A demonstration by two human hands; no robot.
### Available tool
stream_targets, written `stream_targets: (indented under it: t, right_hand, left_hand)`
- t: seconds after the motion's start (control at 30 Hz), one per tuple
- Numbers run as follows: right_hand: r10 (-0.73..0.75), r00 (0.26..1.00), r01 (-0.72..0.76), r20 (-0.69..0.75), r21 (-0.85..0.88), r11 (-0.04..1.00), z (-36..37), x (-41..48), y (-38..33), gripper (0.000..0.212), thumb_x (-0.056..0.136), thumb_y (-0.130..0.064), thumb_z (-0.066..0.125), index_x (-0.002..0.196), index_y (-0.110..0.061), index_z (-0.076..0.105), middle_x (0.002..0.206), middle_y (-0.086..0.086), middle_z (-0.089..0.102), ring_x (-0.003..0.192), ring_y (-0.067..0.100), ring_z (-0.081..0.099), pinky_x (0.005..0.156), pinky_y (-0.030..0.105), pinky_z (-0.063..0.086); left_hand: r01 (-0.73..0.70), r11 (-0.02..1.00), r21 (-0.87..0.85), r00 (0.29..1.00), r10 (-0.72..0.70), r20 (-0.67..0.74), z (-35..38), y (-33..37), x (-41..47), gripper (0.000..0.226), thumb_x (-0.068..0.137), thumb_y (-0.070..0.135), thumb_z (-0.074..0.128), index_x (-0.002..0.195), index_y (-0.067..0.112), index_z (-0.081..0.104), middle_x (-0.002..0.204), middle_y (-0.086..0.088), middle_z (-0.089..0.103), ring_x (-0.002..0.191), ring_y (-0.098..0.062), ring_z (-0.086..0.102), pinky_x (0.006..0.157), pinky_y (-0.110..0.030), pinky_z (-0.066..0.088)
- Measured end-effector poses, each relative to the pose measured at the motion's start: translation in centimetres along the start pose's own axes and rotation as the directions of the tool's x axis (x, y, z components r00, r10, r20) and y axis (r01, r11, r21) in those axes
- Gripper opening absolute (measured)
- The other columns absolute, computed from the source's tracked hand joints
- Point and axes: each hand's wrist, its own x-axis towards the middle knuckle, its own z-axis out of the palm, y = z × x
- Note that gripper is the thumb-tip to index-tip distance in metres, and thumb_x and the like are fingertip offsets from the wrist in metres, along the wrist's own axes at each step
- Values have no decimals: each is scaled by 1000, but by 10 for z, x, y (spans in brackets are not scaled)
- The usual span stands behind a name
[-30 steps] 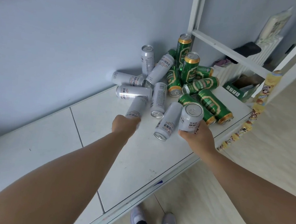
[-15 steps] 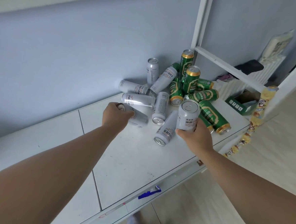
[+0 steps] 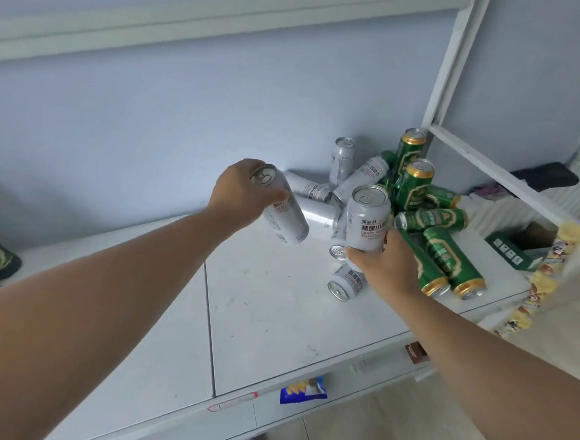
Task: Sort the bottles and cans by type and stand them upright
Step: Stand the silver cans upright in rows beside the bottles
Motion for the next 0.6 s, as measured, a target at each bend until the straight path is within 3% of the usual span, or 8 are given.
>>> stream_targets:
  t: [0.1,0.2,0.33,0.5,0.6]
  right_hand:
    - [-27,999,27,32,5,1000,12,0,-13,43,71,-36,84,101,-19,58,90,-8,65,75,7,57,59,25,41]
    - [-22,998,20,58,27,999,30,-3,-26,43,70,-37,83,100,-17,58,90,-6,67,81,17,64,67,32,49]
    - [-41,994,38,100,32,999,56,-13,-47,44,70,-38,84,99,-18,58,86,-10,63,84,21,63,71,35,51]
    - [-85,982,82,166,23,996,97,-32,-75,46,70,-38,83,104,-19,59,93,-9,66,86,20,63,72,35,50]
    - [-99,972,95,215,28,995,127,-48,-95,48,71,-40,83,107,-19,58,96,-9,65,86,18,63,69,33,48]
  left_hand:
    - [-37,997,63,999,36,15,-24,3,-5,31,73,31,85,101,29,70,91,10,71,76,-16,65,59,-30,55]
    - [-46,993,112,999,44,22,-50,1,-12,33,72,32,88,102,29,73,94,9,73,89,-17,70,75,-41,61]
    - [-54,976,212,997,40,70,-83,-10,-22,31,72,32,86,100,26,73,96,2,74,93,-25,70,76,-46,60]
    - [-68,953,295,992,34,120,-129,-37,-35,40,74,32,86,111,29,69,101,11,72,87,-11,68,65,-29,54]
    - [-74,938,339,989,25,146,-161,-60,-45,40,76,33,85,112,30,67,102,12,70,90,-13,67,71,-35,58]
